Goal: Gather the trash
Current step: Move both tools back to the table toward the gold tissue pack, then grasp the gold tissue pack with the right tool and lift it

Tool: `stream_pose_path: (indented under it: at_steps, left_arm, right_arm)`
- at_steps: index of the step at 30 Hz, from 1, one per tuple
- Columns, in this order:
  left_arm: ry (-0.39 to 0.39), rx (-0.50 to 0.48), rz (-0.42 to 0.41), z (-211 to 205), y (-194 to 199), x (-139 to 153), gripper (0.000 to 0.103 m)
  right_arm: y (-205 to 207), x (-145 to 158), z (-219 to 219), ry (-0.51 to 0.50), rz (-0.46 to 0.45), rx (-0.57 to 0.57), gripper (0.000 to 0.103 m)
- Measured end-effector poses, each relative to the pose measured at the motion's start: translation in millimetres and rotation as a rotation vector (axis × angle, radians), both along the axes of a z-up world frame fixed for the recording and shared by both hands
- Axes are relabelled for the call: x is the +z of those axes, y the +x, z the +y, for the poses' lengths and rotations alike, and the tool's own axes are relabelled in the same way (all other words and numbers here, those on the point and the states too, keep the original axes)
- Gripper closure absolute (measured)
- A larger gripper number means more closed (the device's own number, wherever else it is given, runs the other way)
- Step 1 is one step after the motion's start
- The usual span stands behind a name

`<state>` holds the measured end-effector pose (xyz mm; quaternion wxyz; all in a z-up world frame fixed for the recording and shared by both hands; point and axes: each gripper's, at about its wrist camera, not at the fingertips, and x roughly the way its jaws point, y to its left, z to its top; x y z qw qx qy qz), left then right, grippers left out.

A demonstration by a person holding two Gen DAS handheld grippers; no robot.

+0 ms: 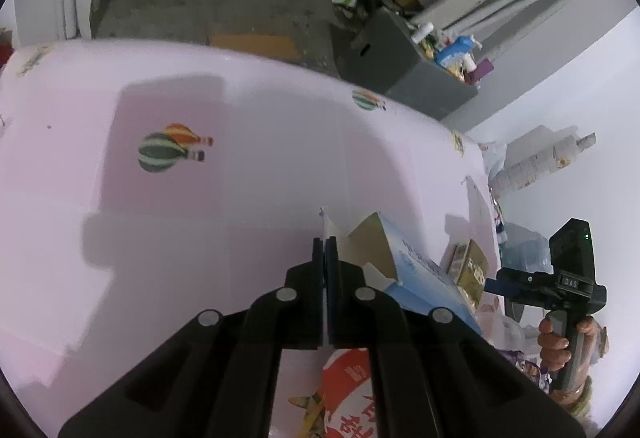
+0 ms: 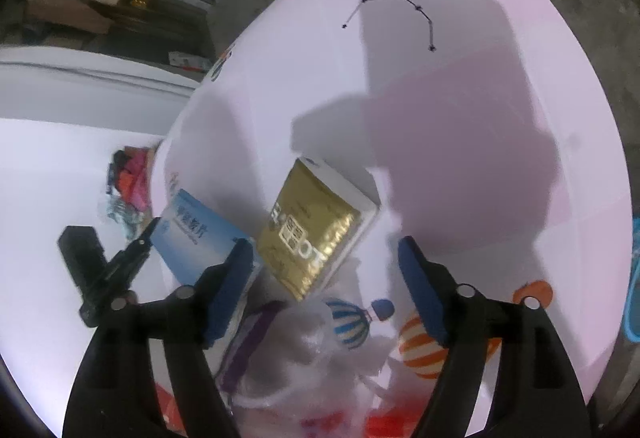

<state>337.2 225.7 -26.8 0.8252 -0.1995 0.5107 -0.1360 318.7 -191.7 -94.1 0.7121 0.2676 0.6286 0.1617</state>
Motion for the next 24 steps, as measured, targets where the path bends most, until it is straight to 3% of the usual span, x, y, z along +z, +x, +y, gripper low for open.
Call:
stream_pose_path:
  at_steps: [14,19,24]
  left_arm:
    - [0.035,0.068,-0.08,11.3,-3.1,1.2,0.103]
    - [0.037,0.084,-0.091,13.9,-2.9,2.9,0.103]
    - [0.045,0.099,-0.13,15.0,-6.2,11.9,0.103]
  right_arm:
    - [14.6,7.5,52.9,-0.297,-0.024,0.132,0.029]
    - [16.8,-0.4,63.4,-0.356,-0.022,0.179,0.029]
    - [20.0,0.4,65.3,-0.381,-0.056,0.2,0.04]
